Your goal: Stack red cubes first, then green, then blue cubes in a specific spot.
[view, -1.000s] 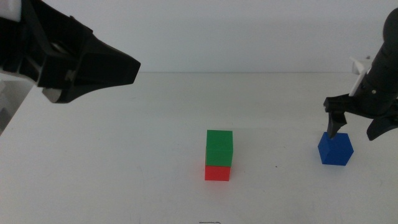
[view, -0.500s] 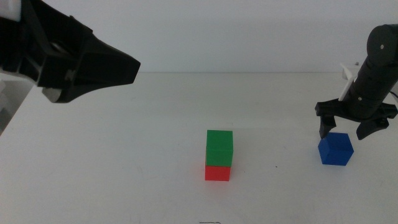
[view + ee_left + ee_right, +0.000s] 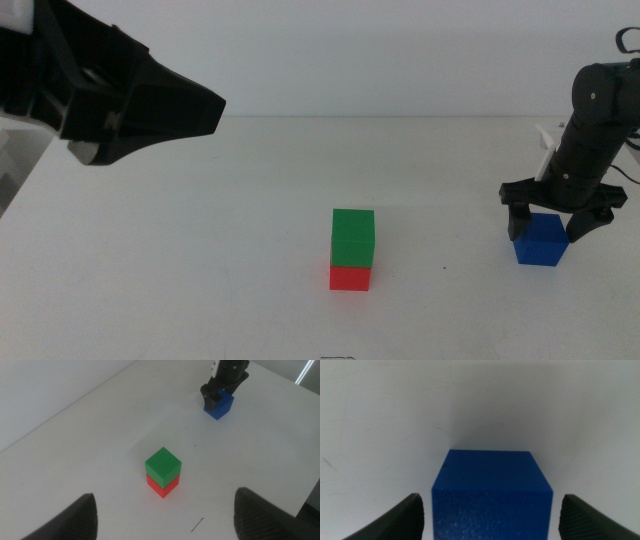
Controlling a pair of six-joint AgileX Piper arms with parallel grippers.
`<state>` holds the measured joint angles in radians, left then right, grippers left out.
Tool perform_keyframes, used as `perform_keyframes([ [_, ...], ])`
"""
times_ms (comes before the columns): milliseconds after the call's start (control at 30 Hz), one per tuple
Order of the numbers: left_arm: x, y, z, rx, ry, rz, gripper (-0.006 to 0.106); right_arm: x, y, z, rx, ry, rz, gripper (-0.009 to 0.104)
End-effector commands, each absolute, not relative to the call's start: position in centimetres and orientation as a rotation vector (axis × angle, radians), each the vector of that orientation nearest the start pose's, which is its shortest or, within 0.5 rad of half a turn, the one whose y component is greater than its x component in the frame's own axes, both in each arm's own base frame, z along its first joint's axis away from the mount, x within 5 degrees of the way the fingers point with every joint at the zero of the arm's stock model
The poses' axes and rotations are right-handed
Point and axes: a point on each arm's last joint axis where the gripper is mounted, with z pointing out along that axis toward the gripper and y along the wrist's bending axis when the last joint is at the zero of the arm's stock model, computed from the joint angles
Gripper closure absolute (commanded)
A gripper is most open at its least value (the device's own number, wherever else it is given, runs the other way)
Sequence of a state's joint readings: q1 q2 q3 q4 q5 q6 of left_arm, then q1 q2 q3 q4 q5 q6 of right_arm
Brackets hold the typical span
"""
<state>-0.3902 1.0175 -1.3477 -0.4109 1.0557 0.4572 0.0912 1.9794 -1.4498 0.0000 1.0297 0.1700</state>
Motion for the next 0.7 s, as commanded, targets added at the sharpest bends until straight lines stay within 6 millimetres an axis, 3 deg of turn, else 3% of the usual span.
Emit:
perform_keyframes([
  [0, 14.7, -9.5, 47.2, 0.807, 1.902, -0.49, 0.007, 39.4, 3.3, 21.2, 0.115, 2.963, 0.016, 0.001],
  [133, 14.7, -9.5, 47.2, 0.807, 1.902, -0.49, 0.007, 39.5, 3.3, 20.5, 0.155, 2.976, 0.011, 0.002],
  [267, 14.7, -9.5, 47.2, 0.807, 1.902, -0.49, 0.007, 39.6, 3.2, 20.4, 0.176, 2.967, 0.01, 0.014],
  [400, 14.7, -9.5, 47.2, 0.807, 1.902, -0.49, 0.007, 39.7, 3.2, 20.5, 0.173, 2.958, 0.008, 0.045],
  [533, 14.7, -9.5, 47.2, 0.807, 1.902, -0.49, 0.007, 39.1, 3.3, 20.9, 0.136, 3.002, -0.004, 0.09],
  [567, 14.7, -9.5, 47.2, 0.807, 1.902, -0.49, 0.007, 38.9, 3.4, 21.3, 0.12, 3.006, -0.005, 0.097],
  [667, 14.7, -9.5, 47.2, 0.807, 1.902, -0.49, 0.007, 38.0, 3.5, 23.4, 0.123, 2.988, 0.005, 0.096],
])
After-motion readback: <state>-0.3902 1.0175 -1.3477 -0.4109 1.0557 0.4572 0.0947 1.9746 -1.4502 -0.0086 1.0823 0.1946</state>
